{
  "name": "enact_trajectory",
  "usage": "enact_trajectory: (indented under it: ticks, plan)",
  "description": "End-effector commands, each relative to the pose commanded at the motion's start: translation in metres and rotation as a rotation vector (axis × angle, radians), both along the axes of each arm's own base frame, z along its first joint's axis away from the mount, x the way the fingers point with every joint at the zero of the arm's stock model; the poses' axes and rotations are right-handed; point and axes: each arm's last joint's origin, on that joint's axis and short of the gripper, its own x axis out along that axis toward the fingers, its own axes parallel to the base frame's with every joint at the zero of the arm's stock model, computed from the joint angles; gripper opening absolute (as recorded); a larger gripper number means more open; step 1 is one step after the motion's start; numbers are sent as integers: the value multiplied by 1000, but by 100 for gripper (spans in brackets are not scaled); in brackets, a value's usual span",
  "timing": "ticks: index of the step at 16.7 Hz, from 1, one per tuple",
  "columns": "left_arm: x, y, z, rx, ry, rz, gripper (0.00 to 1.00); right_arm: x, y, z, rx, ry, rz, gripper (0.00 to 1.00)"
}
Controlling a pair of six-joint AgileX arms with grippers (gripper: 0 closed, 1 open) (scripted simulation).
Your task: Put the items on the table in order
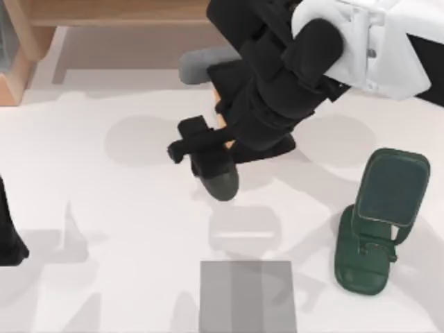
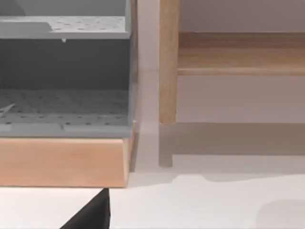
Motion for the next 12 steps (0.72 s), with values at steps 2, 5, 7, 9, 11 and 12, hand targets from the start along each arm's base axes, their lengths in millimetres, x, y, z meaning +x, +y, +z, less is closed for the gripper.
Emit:
enact_trajectory:
  ticks: [2,5,7,9,11,12]
  plan:
    - [0,0,0,0,0,0,100,-17,13,-26,-51,100,-114,0]
    - [0,0,0,0,0,0,100,-38,22,-64,-152,205,-284,0]
    - [0,0,0,0,0,0,100,-49,22,-87,-226,246,-389,0]
    - [0,0,0,0,0,0,100,-57,20,-106,-293,268,-474,0]
    - [0,0,0,0,0,0,100,-62,18,-119,-340,276,-529,0]
    - [0,0,0,0,0,0,100,-63,17,-122,-350,277,-543,0]
